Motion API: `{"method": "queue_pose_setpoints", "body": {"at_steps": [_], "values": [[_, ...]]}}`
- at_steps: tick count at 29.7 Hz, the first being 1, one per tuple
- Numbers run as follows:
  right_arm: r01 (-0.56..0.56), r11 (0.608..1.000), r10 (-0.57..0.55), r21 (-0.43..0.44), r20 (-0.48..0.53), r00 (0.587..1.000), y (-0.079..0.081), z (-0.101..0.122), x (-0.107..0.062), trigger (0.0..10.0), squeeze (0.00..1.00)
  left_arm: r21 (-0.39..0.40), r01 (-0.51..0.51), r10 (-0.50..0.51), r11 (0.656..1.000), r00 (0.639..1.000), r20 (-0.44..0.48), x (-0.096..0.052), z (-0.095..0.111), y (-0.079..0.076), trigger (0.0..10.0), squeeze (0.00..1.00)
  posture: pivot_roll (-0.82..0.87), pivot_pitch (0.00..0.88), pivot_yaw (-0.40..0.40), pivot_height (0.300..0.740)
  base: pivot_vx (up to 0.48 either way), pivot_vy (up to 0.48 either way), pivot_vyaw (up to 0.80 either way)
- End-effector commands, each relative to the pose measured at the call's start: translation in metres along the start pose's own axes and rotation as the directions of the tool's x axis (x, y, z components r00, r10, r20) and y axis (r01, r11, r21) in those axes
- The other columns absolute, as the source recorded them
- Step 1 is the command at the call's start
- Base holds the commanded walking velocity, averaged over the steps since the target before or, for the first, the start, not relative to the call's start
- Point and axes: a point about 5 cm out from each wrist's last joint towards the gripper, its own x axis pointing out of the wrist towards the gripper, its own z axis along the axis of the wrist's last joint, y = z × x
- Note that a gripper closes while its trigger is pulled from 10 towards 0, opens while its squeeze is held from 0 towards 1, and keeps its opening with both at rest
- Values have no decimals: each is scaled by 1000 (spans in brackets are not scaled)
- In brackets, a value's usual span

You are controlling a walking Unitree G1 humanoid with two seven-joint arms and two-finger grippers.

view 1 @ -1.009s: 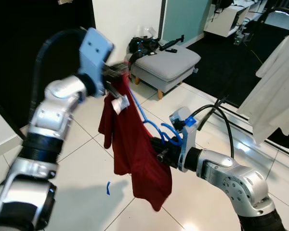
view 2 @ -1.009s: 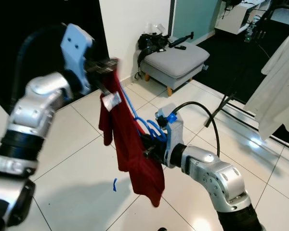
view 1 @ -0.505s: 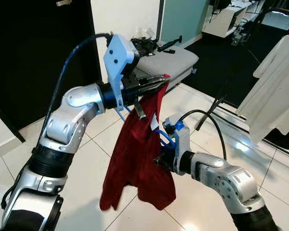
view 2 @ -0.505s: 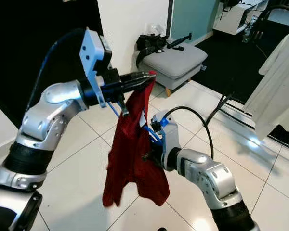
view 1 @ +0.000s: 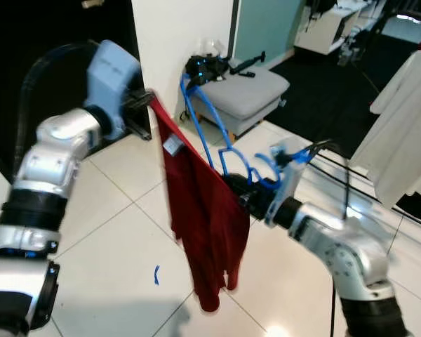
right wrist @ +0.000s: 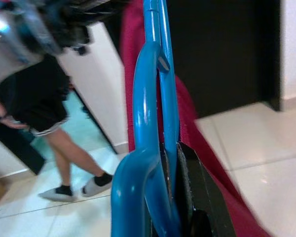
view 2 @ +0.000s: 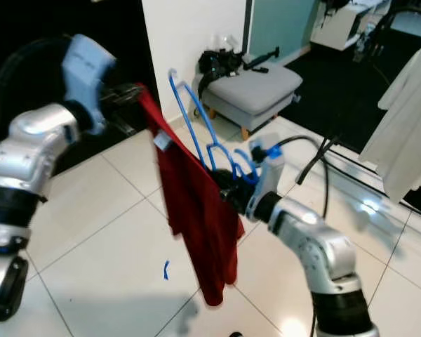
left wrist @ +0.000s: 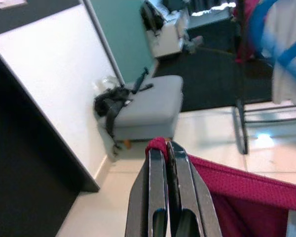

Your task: Hang hanger

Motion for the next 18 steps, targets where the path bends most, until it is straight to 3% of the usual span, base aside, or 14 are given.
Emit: {"method": "queue_pose_setpoints", "body": {"at_steps": [1, 5, 8, 18], "values": [[-22, 1000, 22, 8, -30, 999, 0, -7, -8, 10000, 0, 18, -82, 81, 997, 997, 5, -4, 2, 16, 10000, 0, -13, 131, 12, 740, 0, 0, 0], [-55, 998, 52, -28, -114, 992, 3, -15, -13, 10000, 0, 18, -90, 90, 996, 996, 23, -1, 3, 16, 10000, 0, -17, 132, 14, 740, 0, 0, 0], [-67, 997, 57, -43, -202, 978, 5, -25, -14, 10000, 0, 8, -51, 50, 999, 996, 78, 7, 10, 6, 10000, 0, -18, 133, 16, 740, 0, 0, 0], [-85, 995, 69, -47, -272, 960, 10, -36, -11, 10000, 0, 22, 7, -10, 1000, 990, 142, 16, 20, -5, 10000, 0, -15, 138, 18, 740, 0, 0, 0]]}}
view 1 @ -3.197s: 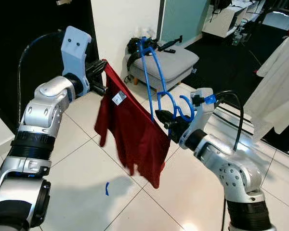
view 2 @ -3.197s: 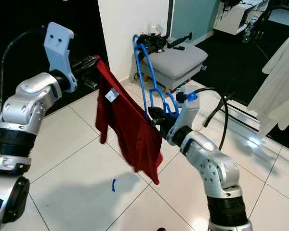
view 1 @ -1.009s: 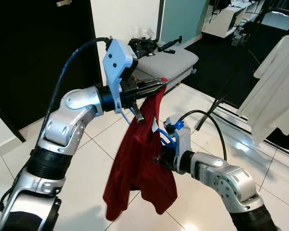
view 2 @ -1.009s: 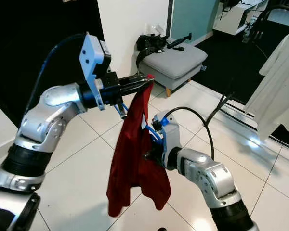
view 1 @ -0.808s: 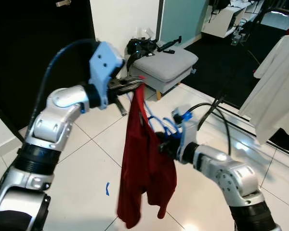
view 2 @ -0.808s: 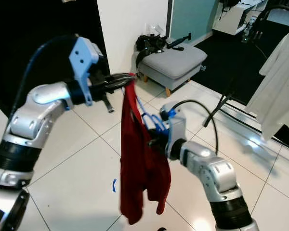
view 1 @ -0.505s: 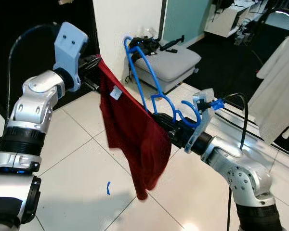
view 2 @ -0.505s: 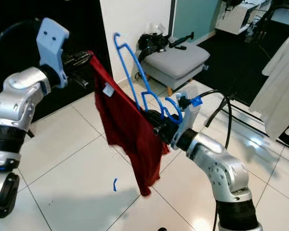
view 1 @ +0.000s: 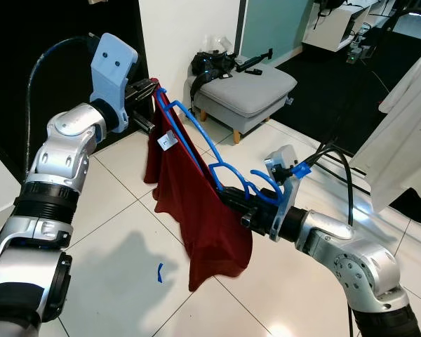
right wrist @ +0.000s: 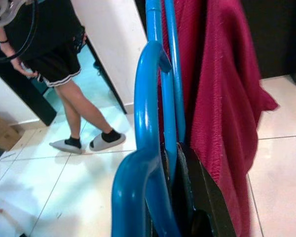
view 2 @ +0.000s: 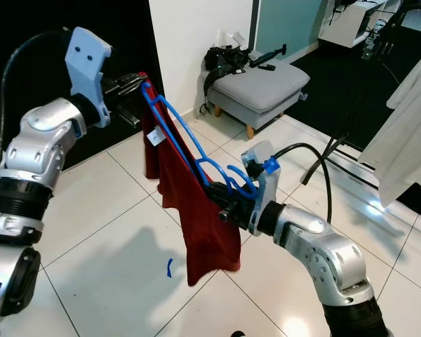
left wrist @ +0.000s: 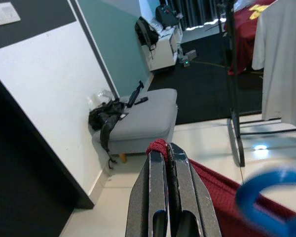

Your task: Hang hanger

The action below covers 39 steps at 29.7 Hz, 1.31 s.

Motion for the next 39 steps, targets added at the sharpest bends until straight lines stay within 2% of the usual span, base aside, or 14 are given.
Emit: {"method": "queue_pose_setpoints", "body": {"at_steps": [1, 8, 13, 21, 39], "values": [[4, 1000, -2, 26, -83, 997, 2, -14, -1, 10000, 0, 37, -35, 32, 999, 996, 79, 2, 20, 9, 10000, 0, -14, 139, 17, 740, 0, 0, 0], [58, 998, -55, 31, -80, 995, -5, -13, 0, 10000, 0, 69, -42, 37, 997, 996, 75, 2, 20, 13, 10000, 0, -12, 141, 15, 740, 0, 0, 0], [73, 997, -72, 30, -50, 996, -8, -8, -1, 10000, 0, 86, -71, 68, 994, 997, 36, -3, 12, 20, 10000, 0, -14, 141, 14, 740, 0, 0, 0], [90, 995, -87, 40, -63, 994, -9, -10, -2, 10000, 0, 120, -130, 129, 984, 992, 15, -8, 8, 33, 10000, 0, -20, 141, 14, 740, 0, 0, 0], [108, 993, -103, 45, -112, 988, -11, -15, 0, 10000, 0, 105, -115, 106, 988, 991, 81, -4, 21, 31, 10000, 0, -16, 142, 10, 740, 0, 0, 0]]}}
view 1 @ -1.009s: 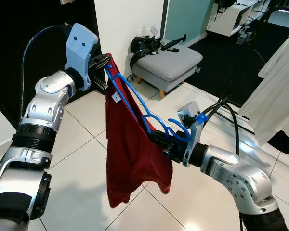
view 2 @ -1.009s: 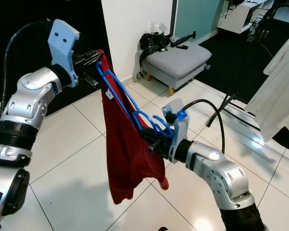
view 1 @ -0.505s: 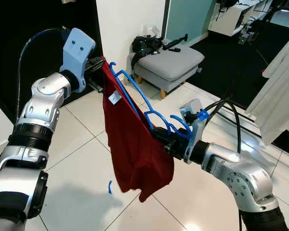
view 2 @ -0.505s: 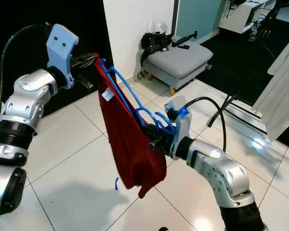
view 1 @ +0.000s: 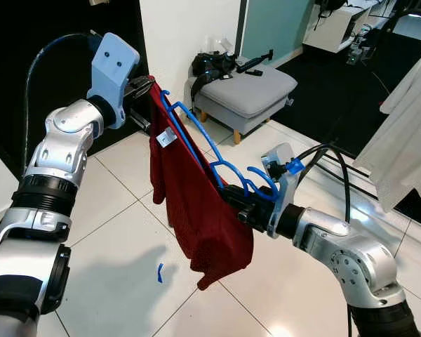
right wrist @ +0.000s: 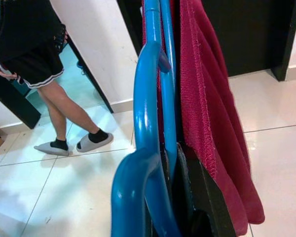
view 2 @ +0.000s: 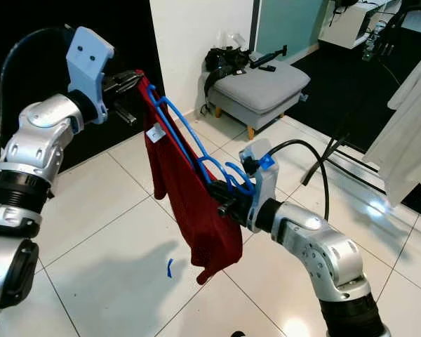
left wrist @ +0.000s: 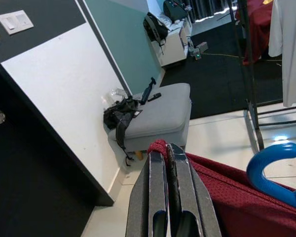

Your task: Hang hanger

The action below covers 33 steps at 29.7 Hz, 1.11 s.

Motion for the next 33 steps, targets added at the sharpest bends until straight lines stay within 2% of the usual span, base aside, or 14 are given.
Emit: {"method": "queue_pose_setpoints", "body": {"at_steps": [1, 18, 21, 22, 26, 29, 30, 32, 33], "values": [[26, 999, -21, 44, -108, 994, -4, -20, -1, 10000, 0, 17, -89, 86, 996, 991, 99, -4, 23, 21, 10000, 0, -16, 142, 10, 740, 0, 0, 0], [60, 998, -54, 34, -162, 985, -6, -25, 1, 10000, 0, 16, -43, 40, 999, 988, 151, -1, 36, 13, 10000, 0, -15, 135, 4, 740, 0, 0, 0], [68, 997, -62, 24, -194, 979, -6, -29, 4, 10000, 0, -6, 58, -56, 998, 973, 224, 4, 52, -8, 10000, 0, -13, 136, 3, 740, 0, 0, 0], [68, 997, -62, 24, -194, 979, -6, -29, 4, 10000, 0, -6, 58, -56, 998, 973, 224, 4, 52, -8, 10000, 0, -13, 136, 3, 740, 0, 0, 0], [61, 998, -55, 27, -195, 979, -3, -31, 7, 10000, 0, -8, 151, -144, 989, 958, 249, 6, 56, -29, 10000, 0, -11, 138, 3, 740, 0, 0, 0], [61, 998, -54, 28, -192, 980, -3, -30, 8, 10000, 0, -2, 190, -184, 982, 953, 240, 6, 54, -36, 10000, 0, -11, 138, 3, 740, 0, 0, 0], [61, 998, -56, 25, -185, 981, -2, -30, 8, 10000, 0, 17, 240, -238, 971, 946, 220, 6, 51, -45, 10000, 0, -11, 139, 5, 740, 0, 0, 0], [74, 997, -70, 20, -158, 985, -4, -26, 10, 10000, 0, 80, 394, -402, 916, 903, 153, -1, 37, -74, 10000, 0, -13, 139, 7, 740, 0, 0, 0], [74, 997, -70, 20, -158, 985, -4, -26, 10, 10000, 0, 80, 394, -402, 916, 903, 153, -1, 37, -74, 10000, 0, -13, 139, 7, 740, 0, 0, 0]]}}
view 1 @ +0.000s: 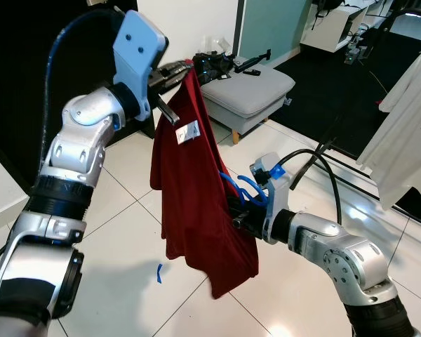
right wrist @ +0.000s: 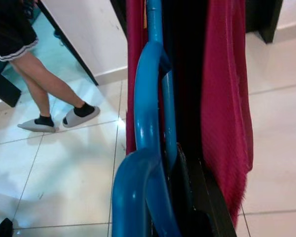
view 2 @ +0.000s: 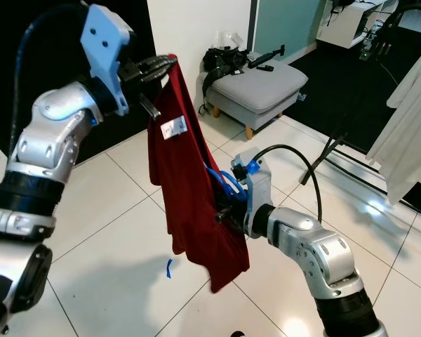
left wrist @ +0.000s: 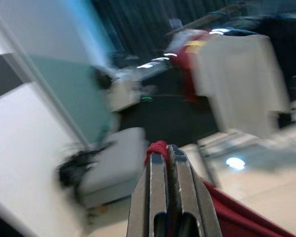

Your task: Hang hanger

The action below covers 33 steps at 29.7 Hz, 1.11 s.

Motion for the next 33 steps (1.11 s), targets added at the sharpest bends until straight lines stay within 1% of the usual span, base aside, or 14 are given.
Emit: {"method": "queue_pose_setpoints", "body": {"at_steps": [1, 2, 5, 7, 11, 13, 17, 19, 20, 22, 24, 28, 29, 33], "values": [[17, 1000, -17, 8, -8, 1000, -1, -4, 2, 10000, 0, 45, 160, -158, 986, 986, -56, 0, -7, -25, 10000, 0, -15, 140, 10, 740, 0, 0, 0], [36, 999, -37, 7, 13, 999, -4, -1, 1, 10000, 0, 58, 240, -232, 969, 965, -126, -5, -19, -39, 10000, 0, -15, 140, 10, 740, 0, 0, 0], [49, 999, -50, 6, 25, 998, -6, 1, 0, 10000, 0, 61, 286, -272, 956, 947, -172, -8, -27, -47, 10000, 0, -15, 141, 11, 740, 0, 0, 0], [64, 998, -65, 10, 44, 997, -8, 4, -1, 10000, 0, 76, 363, -332, 929, 906, -263, -17, -42, -60, 10000, 0, -13, 141, 10, 740, 0, 0, 0], [67, 998, -68, 12, 55, 996, -9, 5, -1, 10000, 0, 69, 393, -361, 917, 891, -276, -18, -47, -70, 10000, 0, -10, 141, 10, 740, 0, 0, 0], [68, 998, -69, 10, 62, 996, -9, 7, -1, 10000, 0, 64, 407, -376, 911, 886, -270, -17, -47, -77, 10000, 0, -9, 141, 11, 740, 0, 0, 0], [69, 998, -69, 8, 64, 996, -9, 7, 0, 10000, 0, 55, 391, -367, 919, 897, -247, -14, -43, -79, 10000, 0, -8, 140, 10, 740, 0, 0, 0], [71, 997, -71, 6, 63, 995, -10, 7, 1, 10000, 0, 19, 385, -374, 923, 907, -194, -10, -34, -83, 10000, 0, -6, 140, 9, 740, 0, 0, 0], [71, 997, -71, 6, 63, 995, -10, 7, 1, 10000, 0, 19, 385, -374, 923, 907, -194, -10, -34, -83, 10000, 0, -6, 140, 9, 740, 0, 0, 0], [76, 997, -76, 4, 63, 995, -11, 7, 1, 10000, 0, -39, 398, -399, 917, 909, -123, -8, -23, -90, 10000, 0, -6, 140, 9, 740, 0, 0, 0], [80, 997, -79, 1, 64, 995, -11, 7, 1, 10000, 0, -74, 407, -412, 911, 907, -85, -7, -18, -93, 10000, 0, -6, 140, 9, 740, 0, 0, 0], [85, 996, -84, -3, 66, 994, -13, 8, 1, 10000, 0, -124, 411, -419, 903, 907, -45, -7, -13, -95, 10000, 0, -9, 140, 12, 740, 0, 0, 0], [87, 996, -86, -9, 68, 994, -14, 9, 1, 10000, 0, -147, 405, -415, 902, 909, -44, -8, -14, -92, 10000, 1000, -9, 140, 10, 740, 0, 0, 0], [90, 996, -88, -22, 72, 994, -16, 12, 0, 10000, 0, -159, 418, -429, 895, 902, -43, -13, -13, -87, 10000, 1000, -9, 140, 10, 740, 0, 0, 0]]}}
